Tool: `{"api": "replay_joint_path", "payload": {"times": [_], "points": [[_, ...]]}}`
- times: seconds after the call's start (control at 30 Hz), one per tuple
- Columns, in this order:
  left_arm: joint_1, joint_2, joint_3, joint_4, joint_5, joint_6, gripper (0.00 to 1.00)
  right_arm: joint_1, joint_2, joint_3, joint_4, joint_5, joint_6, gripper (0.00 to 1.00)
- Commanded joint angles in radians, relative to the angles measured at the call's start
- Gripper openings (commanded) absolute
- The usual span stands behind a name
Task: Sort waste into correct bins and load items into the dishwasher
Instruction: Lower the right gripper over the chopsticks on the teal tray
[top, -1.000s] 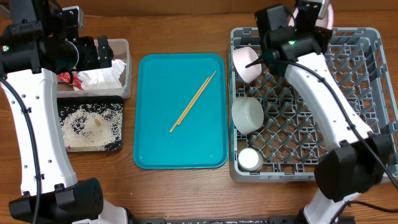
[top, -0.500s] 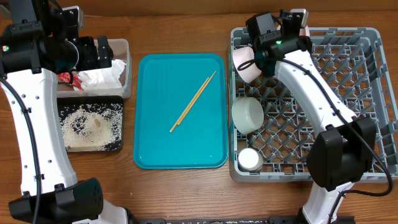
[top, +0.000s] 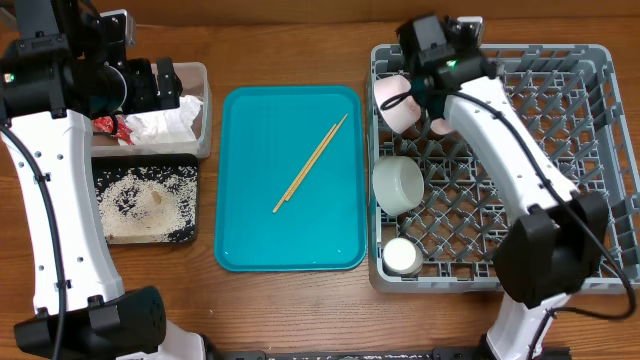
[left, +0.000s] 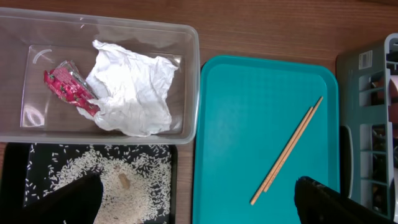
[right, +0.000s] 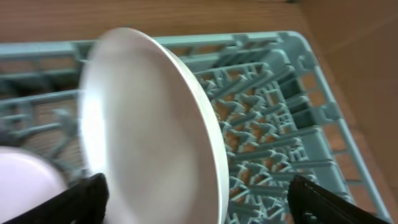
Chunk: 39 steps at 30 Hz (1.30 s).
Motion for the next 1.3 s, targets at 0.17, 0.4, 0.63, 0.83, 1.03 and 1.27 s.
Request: {"api": "replay_joint_path", "payload": {"times": [0.17,0.4,0.63,0.83,1.03,1.27], "points": [[-0.007,0.005,0.007,-0.002,-0.002,-0.013,1.0,0.005,-0.227,0.159,0.048,-0.78,0.154,1.0],[-0.007,0.005,0.007,-0.002,-0.002,-0.013,1.0,0.081,-0.177,0.097,0.132,-0.933,0.308,1.0],[-0.007,0.005,0.007,-0.002,-0.002,-0.013,1.0,0.235,-0.105,0.033,0.195,-0.764,0.384,0.98],[-0.007,0.005,0.007,-0.002,-0.002,-0.013,1.0,0.33,-0.011,0.031,0.185,-0.633,0.429,0.93],[-0.007,0.005,0.007,-0.002,-0.002,-0.013,1.0,0.351,0.117,0.031,0.168,-0.618,0.505,0.82],[-0.007,0.005,0.007,-0.002,-0.002,-0.013,1.0,0.349,0.22,0.031,0.158,-0.634,0.557,0.63]]}}
